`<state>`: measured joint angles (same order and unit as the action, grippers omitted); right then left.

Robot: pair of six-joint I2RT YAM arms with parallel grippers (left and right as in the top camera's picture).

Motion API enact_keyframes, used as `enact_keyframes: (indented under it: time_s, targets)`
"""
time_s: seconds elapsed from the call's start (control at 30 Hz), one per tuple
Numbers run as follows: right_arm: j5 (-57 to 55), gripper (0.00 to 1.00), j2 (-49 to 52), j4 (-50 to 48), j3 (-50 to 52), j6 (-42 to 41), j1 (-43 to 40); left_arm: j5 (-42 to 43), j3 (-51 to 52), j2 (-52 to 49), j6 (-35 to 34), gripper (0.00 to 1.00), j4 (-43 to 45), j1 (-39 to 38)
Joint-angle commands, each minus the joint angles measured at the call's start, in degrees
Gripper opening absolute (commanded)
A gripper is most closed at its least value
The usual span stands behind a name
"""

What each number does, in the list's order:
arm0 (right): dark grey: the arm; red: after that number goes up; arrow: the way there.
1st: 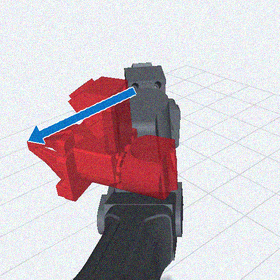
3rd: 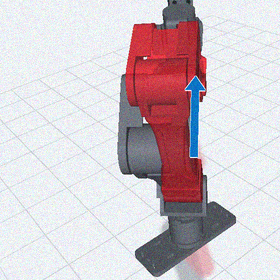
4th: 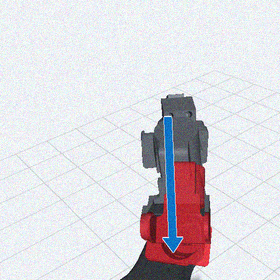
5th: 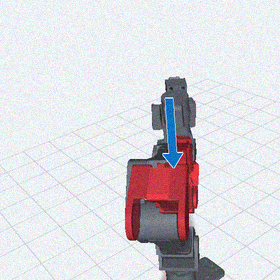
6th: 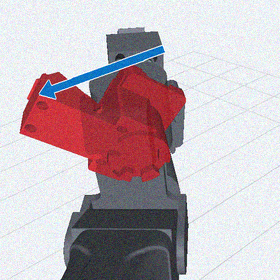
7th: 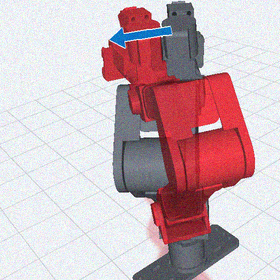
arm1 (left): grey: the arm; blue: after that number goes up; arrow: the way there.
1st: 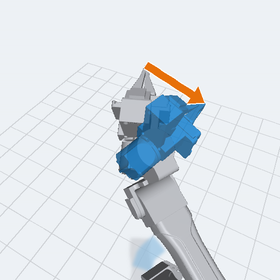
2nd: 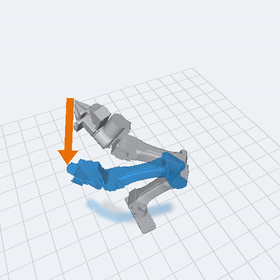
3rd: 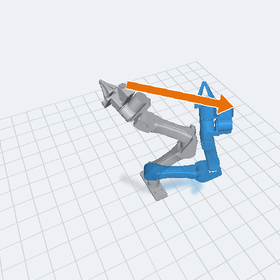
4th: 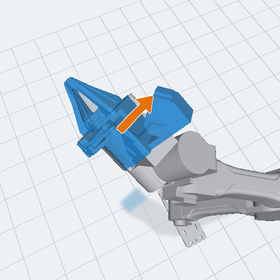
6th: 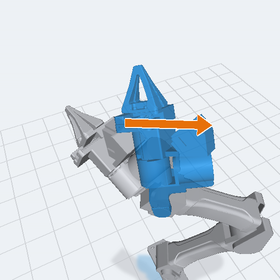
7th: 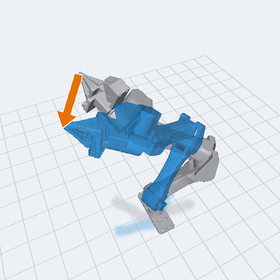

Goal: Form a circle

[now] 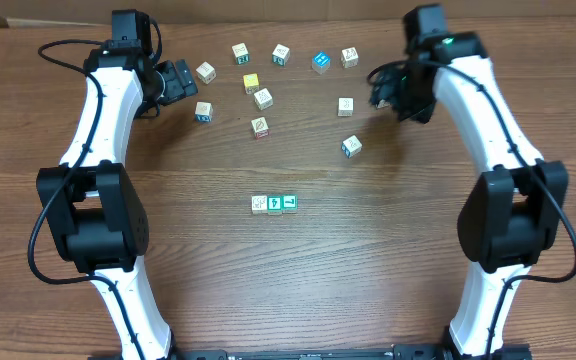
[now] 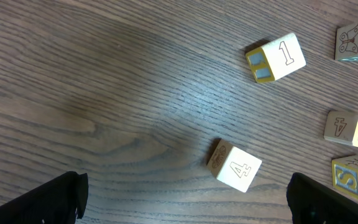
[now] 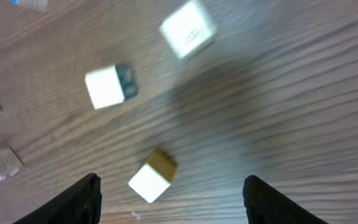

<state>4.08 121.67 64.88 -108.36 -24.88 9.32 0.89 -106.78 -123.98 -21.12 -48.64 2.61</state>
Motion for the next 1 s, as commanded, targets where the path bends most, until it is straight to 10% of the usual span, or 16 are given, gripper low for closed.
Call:
enact_keyframes:
  time_s: [0.0, 0.33, 0.63, 0.97]
  targets:
    - [1.01, 0.7, -0.74, -3.32, 5.14, -1.03, 2.91, 0.2, -0.74, 0.33, -1.18, 1.0, 0.0, -0.35]
    - [-4.7, 0.69, -0.57, -11.76, 15.15, -11.04, 8.55, 0.2, -0.72, 0.33, -1.18, 1.0, 0.0, -0.39]
    - [-5.57, 0.44, -0.35, -13.2, 16.44, -11.19, 8.98, 0.2, -0.74, 0.33, -1.18, 1.0, 0.0, -0.39]
    - [-6.6, 0.49, -0.13, -15.76, 18.47, -14.38, 9.01, 0.22, -0.74, 0.33, -1.18, 1.0, 0.0, -0.39]
